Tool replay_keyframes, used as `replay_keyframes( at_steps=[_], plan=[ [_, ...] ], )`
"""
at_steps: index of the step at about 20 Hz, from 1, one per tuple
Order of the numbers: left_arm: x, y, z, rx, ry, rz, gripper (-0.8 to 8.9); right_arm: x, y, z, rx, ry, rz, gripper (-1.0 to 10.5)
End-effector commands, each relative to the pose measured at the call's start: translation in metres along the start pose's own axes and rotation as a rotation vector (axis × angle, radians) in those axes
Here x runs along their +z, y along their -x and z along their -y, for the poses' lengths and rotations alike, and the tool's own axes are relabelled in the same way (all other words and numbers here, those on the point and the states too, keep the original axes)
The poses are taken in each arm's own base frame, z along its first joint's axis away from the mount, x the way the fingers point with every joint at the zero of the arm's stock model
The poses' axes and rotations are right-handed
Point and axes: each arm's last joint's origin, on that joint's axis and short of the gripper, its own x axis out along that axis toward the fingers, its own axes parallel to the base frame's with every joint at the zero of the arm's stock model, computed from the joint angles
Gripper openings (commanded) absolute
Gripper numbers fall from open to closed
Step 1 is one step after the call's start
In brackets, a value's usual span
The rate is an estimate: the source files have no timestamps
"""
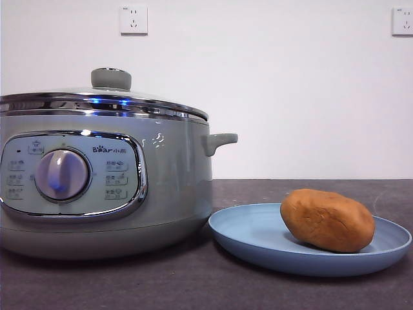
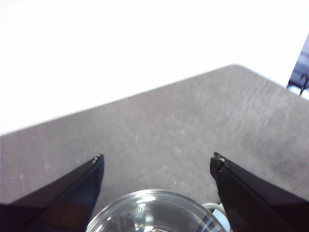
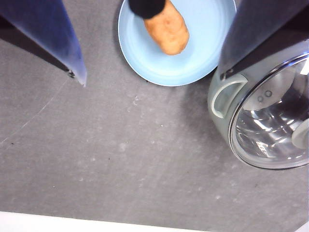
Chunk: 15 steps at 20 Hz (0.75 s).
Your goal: Take the potato out from the steamer,put the potato on the plate,close the lid
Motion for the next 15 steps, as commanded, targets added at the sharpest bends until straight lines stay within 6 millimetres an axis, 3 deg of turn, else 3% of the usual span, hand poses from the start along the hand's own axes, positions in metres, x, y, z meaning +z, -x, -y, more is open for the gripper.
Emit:
replay_keyframes(
  at_steps=[1, 5, 8, 11, 15],
  plan=[
    [0.003, 0.019, 0.000, 0.016, -0.001, 0.042, 3.66, 0.002, 0.001, -0.001, 0.005, -0.007, 0.016, 4.6],
    [0.000, 0.037, -0.001, 0.042, -0.005, 0.044, 1.86, 0.002, 0.001, -0.001, 0.006, -0.008, 0.022, 4.4],
    [-0.004, 0.042, -0.001, 0.044, -0.032, 0.008, -0.26, 0.002, 0.001, -0.001, 0.006, -0.002, 0.022, 2.5],
    [-0.010, 0.043, -0.003, 0.090, -0.038, -0.051, -0.08, 0.002, 0.001, -0.001, 0.006, 0.030, 0.022, -0.2],
    [-0.018, 0.044, -0.005, 0.170, -0.046, -0.127, -0.08, 0.003, 0.000, -0.001, 0.008, 0.036, 0.034, -0.1]
  ],
)
